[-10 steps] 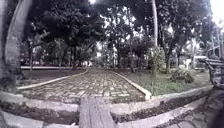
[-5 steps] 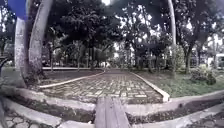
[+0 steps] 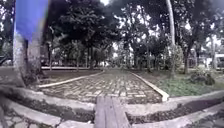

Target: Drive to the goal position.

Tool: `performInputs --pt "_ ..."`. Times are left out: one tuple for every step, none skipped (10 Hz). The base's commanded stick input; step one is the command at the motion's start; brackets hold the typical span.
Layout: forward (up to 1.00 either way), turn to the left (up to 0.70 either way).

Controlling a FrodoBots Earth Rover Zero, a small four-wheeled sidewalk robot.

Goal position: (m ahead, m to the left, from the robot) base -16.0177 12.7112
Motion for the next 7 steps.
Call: performInputs --pt "0.45 0.0" --pt "0.45 0.0" --pt "0.45 0.0" --pt "0.4 0.0" --pt "0.28 0.0" --pt "0.08 0.0" --pt "0.06 0.0"
